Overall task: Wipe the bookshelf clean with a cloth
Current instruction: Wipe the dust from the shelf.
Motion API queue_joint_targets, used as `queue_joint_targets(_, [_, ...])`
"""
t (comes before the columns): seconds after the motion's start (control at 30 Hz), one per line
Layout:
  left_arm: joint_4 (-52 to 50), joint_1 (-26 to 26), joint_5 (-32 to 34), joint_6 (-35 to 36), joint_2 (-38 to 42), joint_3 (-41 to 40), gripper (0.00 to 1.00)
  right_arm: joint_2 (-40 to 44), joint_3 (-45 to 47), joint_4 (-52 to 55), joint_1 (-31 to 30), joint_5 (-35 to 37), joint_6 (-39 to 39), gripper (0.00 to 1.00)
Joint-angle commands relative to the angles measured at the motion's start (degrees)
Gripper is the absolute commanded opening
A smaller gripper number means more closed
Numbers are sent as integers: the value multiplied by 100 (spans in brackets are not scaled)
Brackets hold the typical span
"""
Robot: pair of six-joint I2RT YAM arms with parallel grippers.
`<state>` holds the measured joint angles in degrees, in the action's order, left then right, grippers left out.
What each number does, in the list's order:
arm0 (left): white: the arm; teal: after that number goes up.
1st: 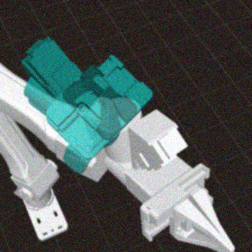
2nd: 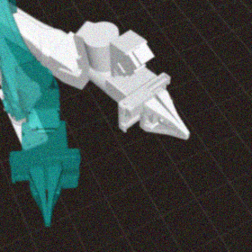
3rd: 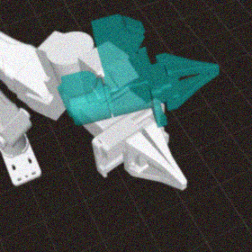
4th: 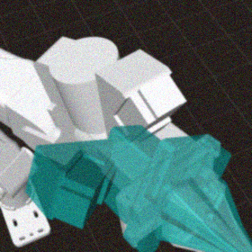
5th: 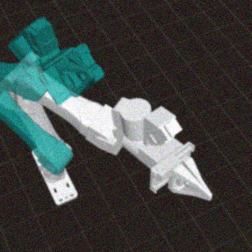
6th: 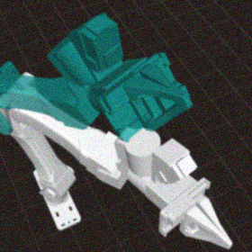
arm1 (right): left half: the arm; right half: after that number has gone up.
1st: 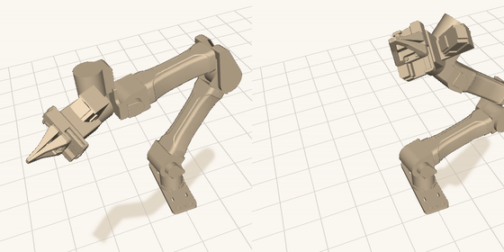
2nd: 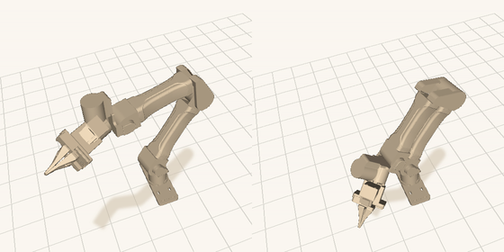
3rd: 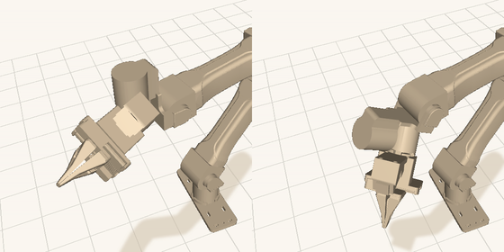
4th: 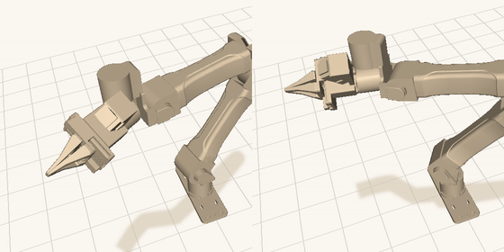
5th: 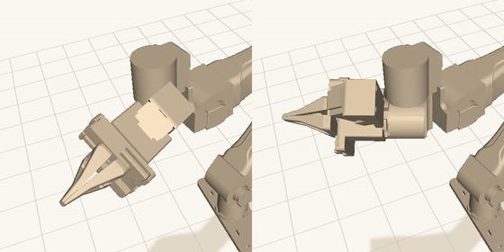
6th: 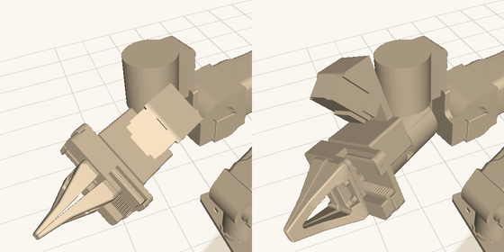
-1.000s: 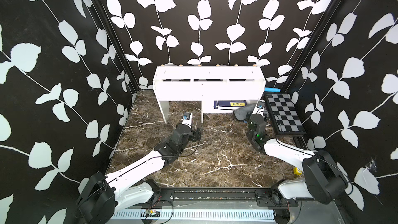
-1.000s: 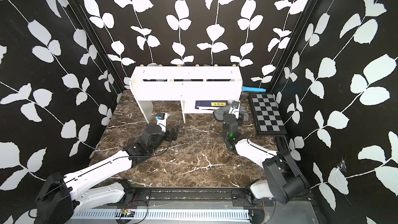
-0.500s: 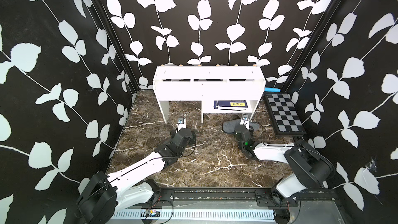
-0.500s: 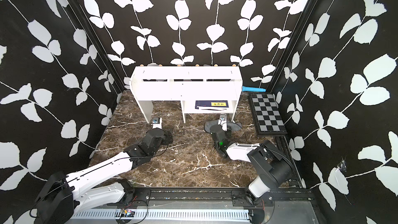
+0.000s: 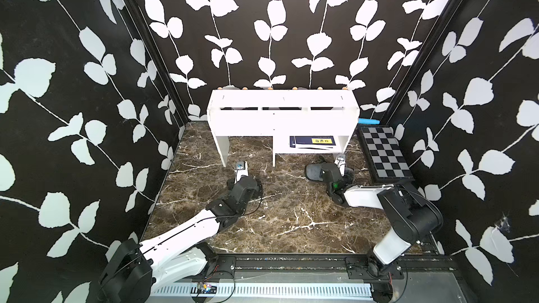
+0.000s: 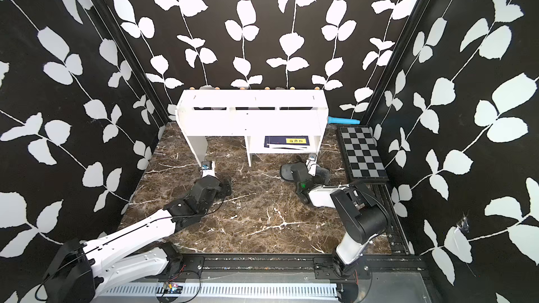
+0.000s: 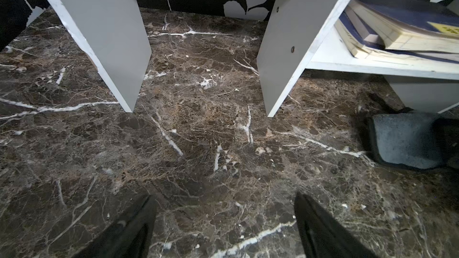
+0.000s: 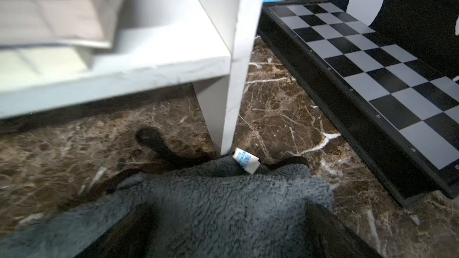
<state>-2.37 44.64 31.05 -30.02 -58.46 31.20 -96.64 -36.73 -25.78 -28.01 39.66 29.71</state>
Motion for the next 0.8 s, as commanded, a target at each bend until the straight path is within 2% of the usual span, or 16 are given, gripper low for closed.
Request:
queue_joint_targets(0.0, [-124, 34, 114, -27, 148, -6, 89, -297, -141, 358, 157, -407, 469, 100])
queue_joint_targets(0.07, [-172, 29, 160, -11, 223, 0, 89, -405, -155, 277, 173, -484, 403, 99])
queue_joint_targets(0.1, [-194, 28, 192, -9, 268, -3, 89, -394, -149, 284, 179, -584, 392, 95])
queue_joint_targets(0.17, [-215, 27, 244, 9, 350, -19, 90, -382, -157, 302, 208, -756, 340, 79])
queue_joint_targets(0.23, [-220, 27, 296, 24, 409, -32, 89, -367, -303, 632, 216, -940, 234, 53])
queue_joint_targets(0.33, [-211, 27, 351, 46, 427, -41, 90, -315, -435, 819, 209, -1474, 14, 0])
queue_joint_targets(0.43, [-194, 29, 393, 76, 393, -26, 90, -45, -261, 429, 47, -1782, -61, 0])
queue_joint_targets(0.53, [-194, 31, 430, 95, 379, -5, 91, 390, -135, -281, -663, -1376, -697, 0])
queue_joint_targets(0.63, [-253, 18, 469, -14, 354, -21, 91, 600, -482, -606, -1222, -1228, -1204, 0])
queue_joint_targets(0.77, [-340, 20, 478, -184, 362, -75, 91, 547, -1112, -1397, -1603, -1030, -1591, 0])
